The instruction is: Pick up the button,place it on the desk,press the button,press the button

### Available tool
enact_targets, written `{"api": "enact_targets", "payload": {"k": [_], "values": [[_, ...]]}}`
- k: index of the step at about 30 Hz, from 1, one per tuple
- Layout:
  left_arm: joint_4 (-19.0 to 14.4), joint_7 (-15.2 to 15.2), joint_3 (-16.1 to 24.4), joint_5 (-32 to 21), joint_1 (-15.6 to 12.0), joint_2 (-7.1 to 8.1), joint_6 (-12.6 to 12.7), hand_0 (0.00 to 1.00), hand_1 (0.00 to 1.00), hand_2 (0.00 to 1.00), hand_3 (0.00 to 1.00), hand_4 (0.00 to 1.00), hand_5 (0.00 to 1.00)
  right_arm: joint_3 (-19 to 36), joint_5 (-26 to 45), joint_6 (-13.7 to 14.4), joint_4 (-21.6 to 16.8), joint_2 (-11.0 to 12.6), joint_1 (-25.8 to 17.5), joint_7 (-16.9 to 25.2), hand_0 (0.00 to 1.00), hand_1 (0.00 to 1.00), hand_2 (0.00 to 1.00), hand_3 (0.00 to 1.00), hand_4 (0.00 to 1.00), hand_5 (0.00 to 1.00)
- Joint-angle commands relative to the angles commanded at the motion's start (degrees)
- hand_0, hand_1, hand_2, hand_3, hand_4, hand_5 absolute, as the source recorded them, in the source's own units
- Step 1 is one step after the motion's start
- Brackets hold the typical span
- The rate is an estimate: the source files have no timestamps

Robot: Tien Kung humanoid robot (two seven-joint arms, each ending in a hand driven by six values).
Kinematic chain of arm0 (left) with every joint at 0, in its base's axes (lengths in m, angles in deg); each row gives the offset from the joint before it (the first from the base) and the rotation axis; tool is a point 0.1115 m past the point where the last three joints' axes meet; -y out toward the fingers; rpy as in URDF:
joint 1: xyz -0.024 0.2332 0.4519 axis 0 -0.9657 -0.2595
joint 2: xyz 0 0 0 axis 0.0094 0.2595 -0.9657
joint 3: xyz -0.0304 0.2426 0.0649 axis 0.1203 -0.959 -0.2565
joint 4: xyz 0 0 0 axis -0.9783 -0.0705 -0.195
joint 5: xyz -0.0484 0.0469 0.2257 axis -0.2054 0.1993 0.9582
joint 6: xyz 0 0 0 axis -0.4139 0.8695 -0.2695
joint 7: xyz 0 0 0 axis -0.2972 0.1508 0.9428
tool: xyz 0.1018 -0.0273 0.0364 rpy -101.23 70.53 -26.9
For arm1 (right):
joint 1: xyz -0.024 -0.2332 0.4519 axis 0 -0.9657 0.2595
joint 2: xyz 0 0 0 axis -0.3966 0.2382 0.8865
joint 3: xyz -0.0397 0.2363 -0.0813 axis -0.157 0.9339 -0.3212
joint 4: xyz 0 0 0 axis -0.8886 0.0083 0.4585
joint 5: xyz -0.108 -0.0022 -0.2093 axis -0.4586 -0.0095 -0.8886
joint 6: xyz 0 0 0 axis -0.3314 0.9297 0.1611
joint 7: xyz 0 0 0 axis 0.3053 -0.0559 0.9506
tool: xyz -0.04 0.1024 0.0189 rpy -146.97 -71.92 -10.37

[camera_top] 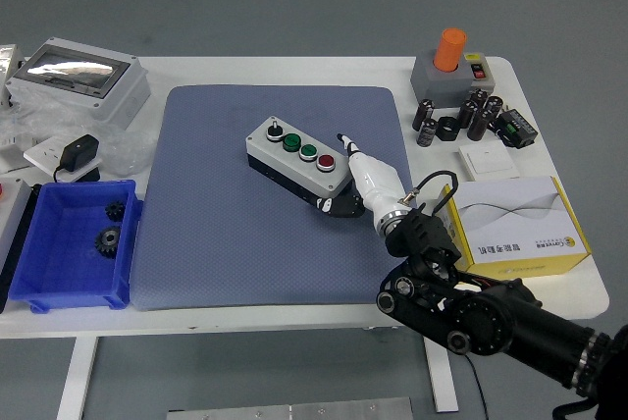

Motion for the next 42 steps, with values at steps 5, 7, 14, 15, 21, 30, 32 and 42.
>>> {"api": "enact_targets", "payload": {"k": [5, 7, 14, 15, 21, 30, 32, 42], "values": [[0.03, 0.12, 0.01, 0.02, -0.02, 0.0, -0.01, 0.724, 0.701, 0.691, 0.841, 0.515, 0.803, -0.18, 0.03, 0.23, 0.35, -0.14, 0.03, 0.13, 0.268, 0.477, 0.529, 0.601, 0.764, 0.249], [0.05, 0.2, 0.03, 0.06, -0.03, 0.01, -0.02, 0.724, 0.701, 0.691, 0.841, 0.515, 0.803, -0.28, 0.12, 0.44, 0.42, -0.18, 0.02, 0.38, 0.268, 0.477, 0.529, 0.601, 0.764, 0.249], [0.3, 1.43, 0.24, 0.4, 0.01, -0.14, 0.23, 0.724, 0.701, 0.69, 0.841, 0.515, 0.803, 0.04, 1.39, 2.73, 0.33, -0.14, -0.18, 3.43, 0.239, 0.442, 0.447, 0.416, 0.718, 0.264], [0.33, 1.77, 0.29, 0.47, 0.02, -0.16, 0.38, 0.724, 0.7, 0.688, 0.839, 0.516, 0.804, 0.17, 1.75, 3.21, 0.29, -0.12, -0.23, 4.18, 0.229, 0.422, 0.411, 0.346, 0.668, 0.285], [0.36, 3.06, 0.43, 0.54, -0.02, -0.21, 1.09, 0.724, 0.699, 0.688, 0.838, 0.516, 0.806, 1.3, 5.5, 5.63, -0.24, 0.27, -0.74, 10.11, 0.204, 0.385, 0.363, 0.274, 0.547, 0.263], [0.23, 3.3, 0.39, 0.36, -0.2, -0.31, 1.42, 0.722, 0.697, 0.684, 0.835, 0.517, 0.808, 1.64, 8.38, 6.61, -0.37, 0.65, -1.34, 13.23, 0.159, 0.339, 0.328, 0.222, 0.437, 0.235], [0.21, 3.38, 0.44, 0.41, -0.2, -0.31, 1.47, 0.722, 0.697, 0.684, 0.835, 0.517, 0.808, 1.7, 8.9, 6.96, -0.4, 0.64, -1.39, 13.7, 0.159, 0.339, 0.328, 0.222, 0.437, 0.235], [0.04, 3.54, 0.58, 0.57, -0.34, -0.33, 1.66, 0.722, 0.694, 0.682, 0.833, 0.518, 0.81, 6.27, 19.35, 3.57, 0.68, 0.82, -1.57, 21.78, 0.145, 0.327, 0.311, 0.21, 0.375, 0.29]]}}
